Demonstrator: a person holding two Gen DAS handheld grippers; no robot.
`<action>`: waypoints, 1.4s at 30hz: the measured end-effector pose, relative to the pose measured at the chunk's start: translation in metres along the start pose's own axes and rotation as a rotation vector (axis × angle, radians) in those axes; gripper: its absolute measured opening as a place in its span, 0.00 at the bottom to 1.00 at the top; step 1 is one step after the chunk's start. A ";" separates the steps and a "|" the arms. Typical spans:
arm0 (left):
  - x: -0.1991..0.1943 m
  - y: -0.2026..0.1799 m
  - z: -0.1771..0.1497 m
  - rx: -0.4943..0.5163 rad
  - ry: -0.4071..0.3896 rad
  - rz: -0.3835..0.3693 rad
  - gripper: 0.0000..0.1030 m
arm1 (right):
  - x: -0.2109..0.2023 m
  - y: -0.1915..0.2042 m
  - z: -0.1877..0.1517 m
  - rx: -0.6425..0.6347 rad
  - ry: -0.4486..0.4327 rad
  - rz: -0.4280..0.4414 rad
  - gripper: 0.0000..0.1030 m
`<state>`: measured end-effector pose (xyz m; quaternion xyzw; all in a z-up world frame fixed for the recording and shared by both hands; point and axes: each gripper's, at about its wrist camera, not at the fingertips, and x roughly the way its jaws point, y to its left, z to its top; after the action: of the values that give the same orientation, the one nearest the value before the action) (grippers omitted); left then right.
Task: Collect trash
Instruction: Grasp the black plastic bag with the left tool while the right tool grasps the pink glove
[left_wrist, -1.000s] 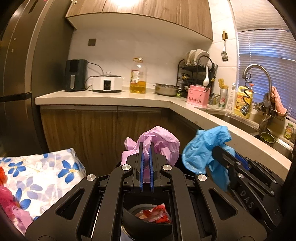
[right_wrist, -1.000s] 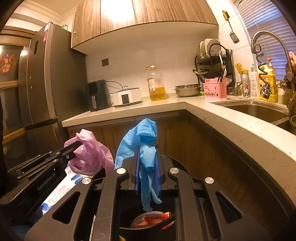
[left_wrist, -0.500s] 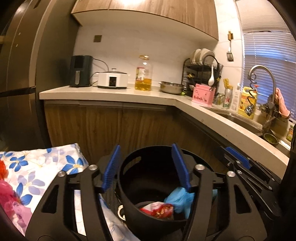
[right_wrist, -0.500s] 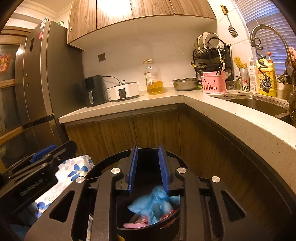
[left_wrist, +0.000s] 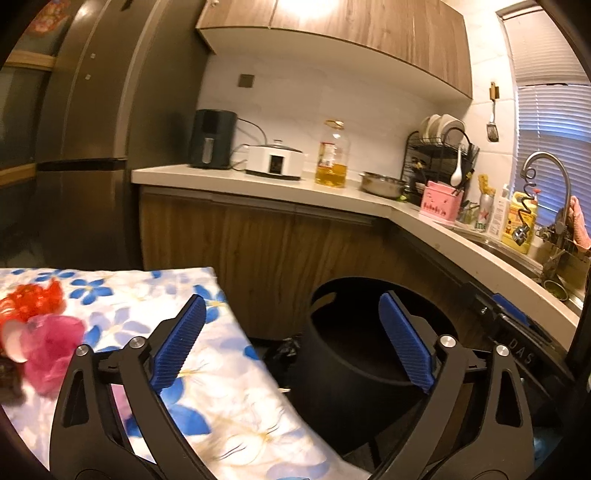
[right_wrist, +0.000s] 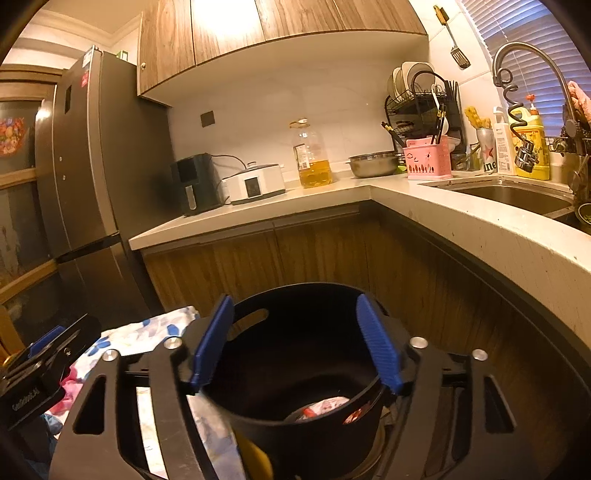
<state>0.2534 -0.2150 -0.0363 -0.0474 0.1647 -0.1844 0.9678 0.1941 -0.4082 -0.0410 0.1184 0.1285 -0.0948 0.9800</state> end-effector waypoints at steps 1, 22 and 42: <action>-0.006 0.002 -0.001 0.001 -0.004 0.004 0.93 | -0.003 0.002 -0.001 0.002 0.000 0.003 0.71; -0.114 0.110 -0.034 -0.090 -0.051 0.327 0.94 | -0.060 0.095 -0.036 -0.047 -0.015 0.134 0.74; -0.127 0.236 -0.048 -0.112 0.012 0.637 0.76 | -0.048 0.180 -0.078 -0.102 0.095 0.302 0.74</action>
<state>0.2061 0.0498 -0.0795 -0.0457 0.1871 0.1368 0.9717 0.1698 -0.2094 -0.0638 0.0910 0.1603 0.0658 0.9807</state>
